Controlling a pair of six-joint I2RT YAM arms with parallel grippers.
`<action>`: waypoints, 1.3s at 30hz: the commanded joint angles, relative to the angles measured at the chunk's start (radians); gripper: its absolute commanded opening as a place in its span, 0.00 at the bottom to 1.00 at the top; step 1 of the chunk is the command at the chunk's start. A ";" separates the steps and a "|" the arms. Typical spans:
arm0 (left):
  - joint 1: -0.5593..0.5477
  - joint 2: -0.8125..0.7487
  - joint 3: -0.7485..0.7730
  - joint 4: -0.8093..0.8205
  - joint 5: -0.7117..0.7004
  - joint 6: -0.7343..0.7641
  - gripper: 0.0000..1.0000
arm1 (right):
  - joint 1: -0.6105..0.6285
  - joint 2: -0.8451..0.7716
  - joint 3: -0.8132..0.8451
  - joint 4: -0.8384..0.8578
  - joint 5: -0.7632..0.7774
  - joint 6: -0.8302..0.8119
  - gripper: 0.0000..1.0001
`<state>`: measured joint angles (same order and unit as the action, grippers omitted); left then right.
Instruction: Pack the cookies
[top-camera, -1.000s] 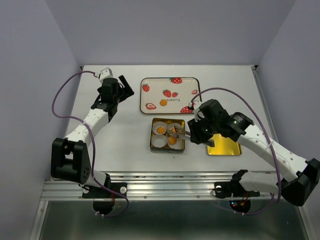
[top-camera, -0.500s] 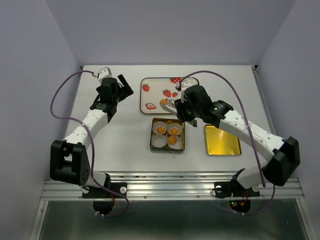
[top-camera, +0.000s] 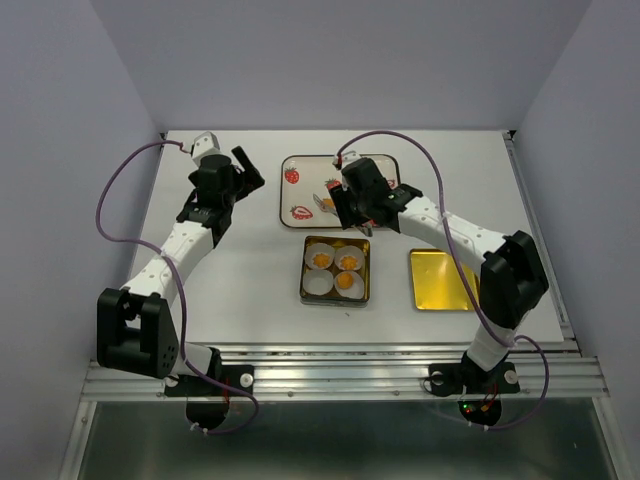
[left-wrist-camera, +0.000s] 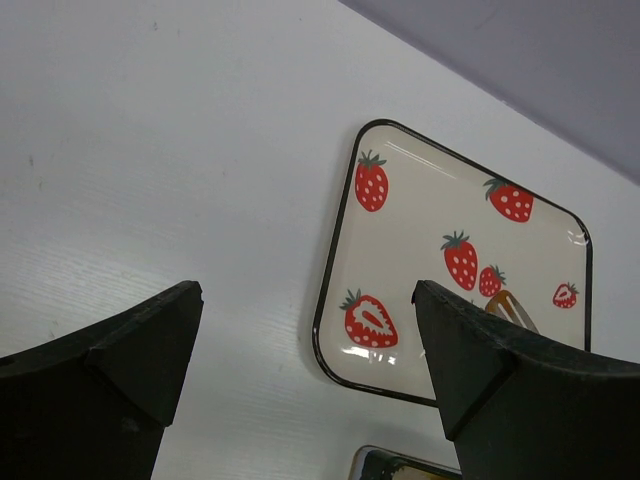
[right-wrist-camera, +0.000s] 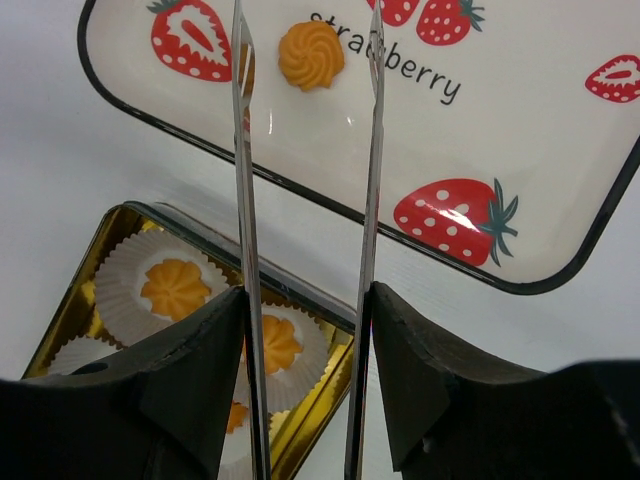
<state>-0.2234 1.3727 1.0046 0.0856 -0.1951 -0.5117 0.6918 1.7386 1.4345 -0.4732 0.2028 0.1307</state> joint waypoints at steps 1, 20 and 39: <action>-0.007 -0.041 -0.011 0.031 -0.024 0.016 0.99 | -0.008 0.025 0.064 0.059 0.040 -0.003 0.58; -0.007 -0.041 -0.008 0.022 -0.037 0.013 0.99 | -0.026 0.082 0.049 0.054 -0.034 0.035 0.50; -0.007 -0.060 -0.014 0.026 -0.030 0.001 0.99 | -0.026 -0.034 0.029 0.073 -0.034 0.014 0.36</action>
<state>-0.2234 1.3674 1.0016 0.0853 -0.2138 -0.5129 0.6727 1.8069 1.4624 -0.4629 0.1734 0.1703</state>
